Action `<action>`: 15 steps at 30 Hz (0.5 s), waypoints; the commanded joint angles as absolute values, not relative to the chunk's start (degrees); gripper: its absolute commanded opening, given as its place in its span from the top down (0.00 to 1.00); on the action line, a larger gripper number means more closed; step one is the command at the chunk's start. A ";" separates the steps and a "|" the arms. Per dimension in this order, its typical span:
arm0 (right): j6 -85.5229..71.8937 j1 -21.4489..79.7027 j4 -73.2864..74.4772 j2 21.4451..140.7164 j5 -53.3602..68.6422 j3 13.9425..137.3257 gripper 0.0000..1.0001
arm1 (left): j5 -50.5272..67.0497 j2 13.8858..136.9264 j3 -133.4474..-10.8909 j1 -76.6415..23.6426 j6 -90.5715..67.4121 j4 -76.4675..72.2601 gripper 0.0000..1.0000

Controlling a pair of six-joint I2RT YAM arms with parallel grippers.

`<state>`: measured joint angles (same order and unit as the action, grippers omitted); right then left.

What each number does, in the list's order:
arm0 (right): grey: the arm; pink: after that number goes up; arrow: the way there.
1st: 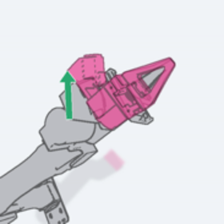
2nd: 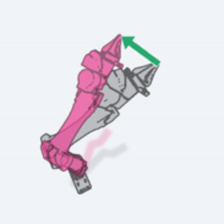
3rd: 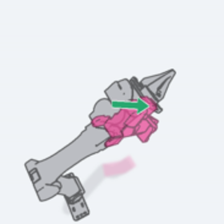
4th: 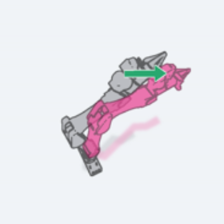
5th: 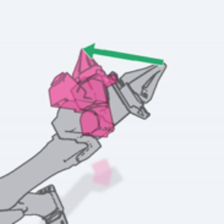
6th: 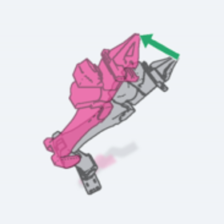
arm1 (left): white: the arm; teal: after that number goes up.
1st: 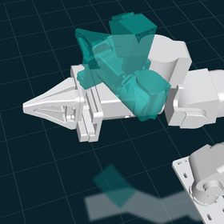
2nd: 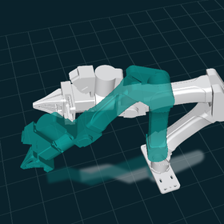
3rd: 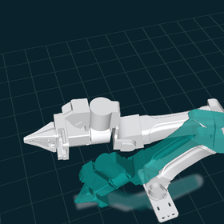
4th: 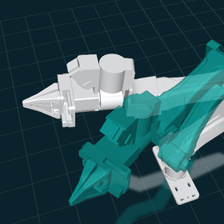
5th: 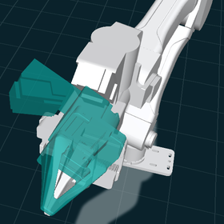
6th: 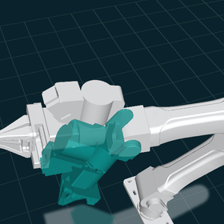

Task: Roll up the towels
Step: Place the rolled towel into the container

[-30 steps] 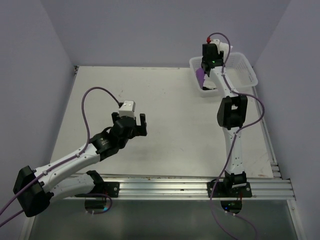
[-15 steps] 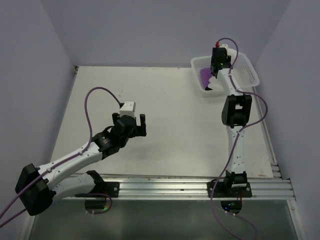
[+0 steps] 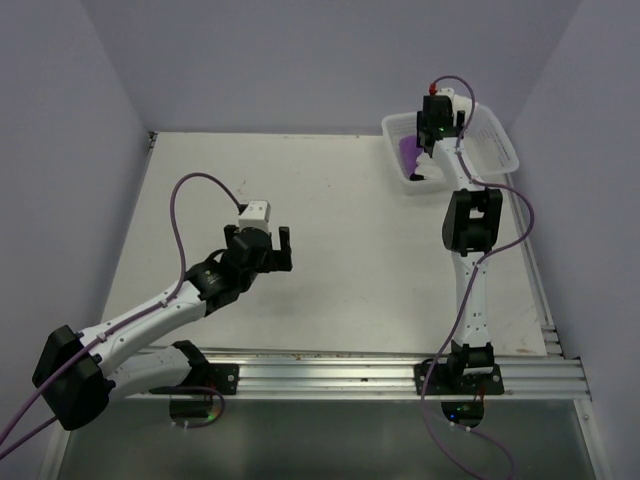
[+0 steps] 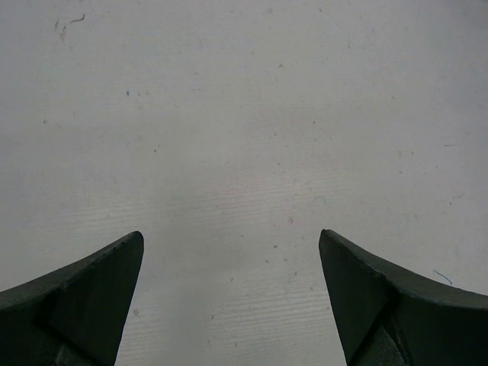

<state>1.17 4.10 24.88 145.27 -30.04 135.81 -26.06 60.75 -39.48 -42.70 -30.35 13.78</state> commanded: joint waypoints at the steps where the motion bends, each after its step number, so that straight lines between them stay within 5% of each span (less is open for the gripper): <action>1: 0.35 4.13 21.98 142.03 -30.24 134.83 0.20 | -25.31 60.56 -39.55 -41.92 -29.00 10.99 0.01; 6: -3.34 4.13 21.62 138.70 -29.98 132.02 0.10 | -25.22 59.86 -39.55 -41.92 -29.00 11.34 0.01; 7: -3.69 4.13 20.75 138.08 -29.27 131.05 0.01 | -25.22 59.51 -39.55 -41.92 -29.09 11.42 0.00; 15: -10.28 4.39 2.93 128.33 -25.75 109.80 0.01 | -24.61 57.83 -39.90 -41.92 -28.92 12.04 0.00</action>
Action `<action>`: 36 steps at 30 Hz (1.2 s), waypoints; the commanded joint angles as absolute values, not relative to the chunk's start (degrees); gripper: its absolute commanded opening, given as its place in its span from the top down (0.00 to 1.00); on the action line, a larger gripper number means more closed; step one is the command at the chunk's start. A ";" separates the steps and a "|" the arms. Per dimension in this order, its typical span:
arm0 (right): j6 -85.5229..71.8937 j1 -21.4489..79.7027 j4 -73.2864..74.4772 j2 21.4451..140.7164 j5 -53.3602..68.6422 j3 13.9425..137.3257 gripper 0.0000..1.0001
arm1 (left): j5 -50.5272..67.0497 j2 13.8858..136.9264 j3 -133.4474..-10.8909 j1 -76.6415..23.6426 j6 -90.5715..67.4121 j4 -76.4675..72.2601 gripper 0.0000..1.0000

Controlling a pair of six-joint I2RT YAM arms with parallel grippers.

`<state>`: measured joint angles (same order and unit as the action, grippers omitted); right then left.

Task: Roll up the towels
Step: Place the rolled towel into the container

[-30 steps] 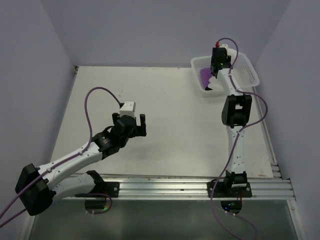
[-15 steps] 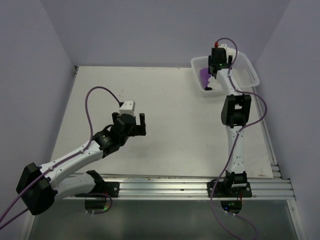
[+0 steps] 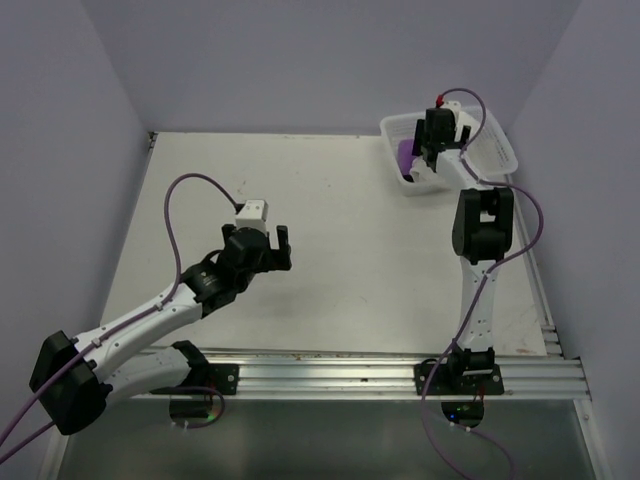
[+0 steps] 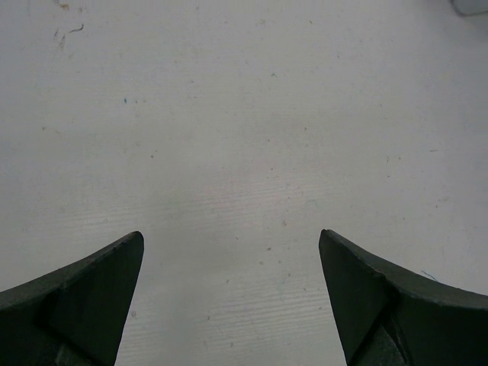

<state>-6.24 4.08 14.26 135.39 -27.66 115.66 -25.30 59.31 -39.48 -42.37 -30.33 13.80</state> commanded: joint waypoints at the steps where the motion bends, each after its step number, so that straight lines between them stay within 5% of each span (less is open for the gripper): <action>1: -10.54 4.31 -1.28 126.84 -25.40 108.04 0.01 | -24.61 57.83 -39.90 -41.92 -28.92 12.13 0.01; 19: -13.00 5.18 -13.79 119.98 -24.35 94.24 0.01 | -23.03 57.92 -40.87 -41.92 -28.48 12.13 0.00; 30: -7.39 10.01 -49.11 110.40 -20.93 70.15 0.01 | -22.33 56.43 -43.59 -41.92 -27.86 13.80 0.00; 36: -7.63 20.81 -31.57 98.02 -25.81 66.53 0.01 | -25.04 53.88 -46.75 -41.92 -26.46 16.70 0.00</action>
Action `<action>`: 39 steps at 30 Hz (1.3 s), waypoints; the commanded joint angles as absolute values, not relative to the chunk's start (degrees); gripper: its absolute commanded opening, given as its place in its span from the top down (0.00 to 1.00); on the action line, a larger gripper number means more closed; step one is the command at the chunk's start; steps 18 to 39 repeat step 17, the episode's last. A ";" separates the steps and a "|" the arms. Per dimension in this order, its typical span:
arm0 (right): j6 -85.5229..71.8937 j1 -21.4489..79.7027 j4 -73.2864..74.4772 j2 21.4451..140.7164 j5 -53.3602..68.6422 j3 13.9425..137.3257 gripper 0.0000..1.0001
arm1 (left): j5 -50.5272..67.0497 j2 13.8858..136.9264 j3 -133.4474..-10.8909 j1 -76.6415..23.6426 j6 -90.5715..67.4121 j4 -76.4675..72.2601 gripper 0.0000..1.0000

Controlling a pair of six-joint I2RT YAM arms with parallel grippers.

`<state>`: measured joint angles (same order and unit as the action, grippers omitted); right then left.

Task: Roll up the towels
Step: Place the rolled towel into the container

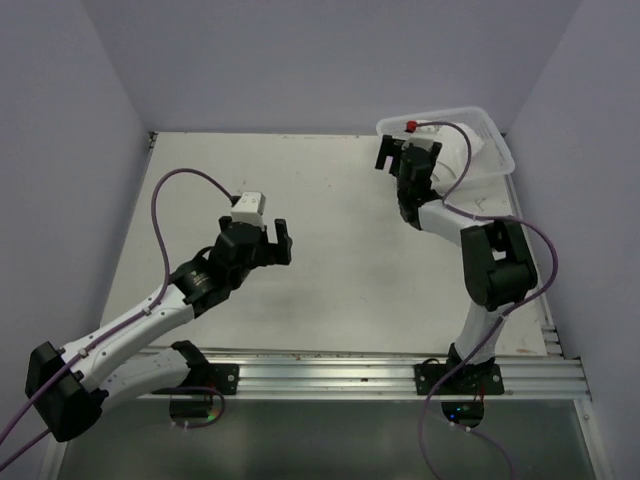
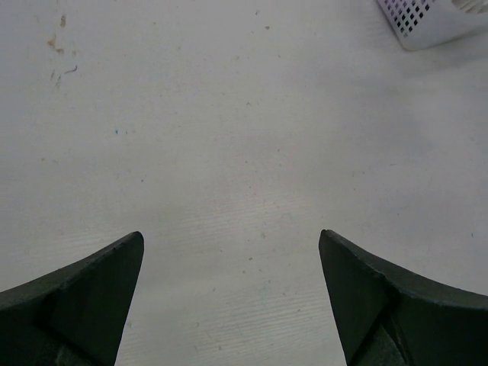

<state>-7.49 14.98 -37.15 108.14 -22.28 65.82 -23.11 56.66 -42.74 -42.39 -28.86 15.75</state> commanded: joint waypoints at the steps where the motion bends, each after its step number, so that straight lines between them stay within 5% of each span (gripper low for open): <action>1: -12.52 22.31 -24.07 96.61 -28.36 70.27 0.01 | -25.66 53.35 -47.45 -41.92 -26.02 16.96 0.00; 4: -19.58 27.15 7.14 93.52 -35.06 80.12 0.01 | -29.08 52.21 -50.88 -41.92 -23.57 19.33 0.00; 8: -23.29 29.27 21.17 87.99 -29.47 76.57 0.01 | -34.88 51.51 -53.61 -41.92 -21.98 22.93 0.00; 17: -28.74 29.27 25.13 61.80 -17.31 53.45 0.01 | -36.56 48.70 -53.44 -41.92 -24.69 27.07 0.00; 39: -28.74 29.27 25.13 61.80 -17.31 53.45 0.01 | -36.56 48.70 -53.44 -41.92 -24.69 27.07 0.00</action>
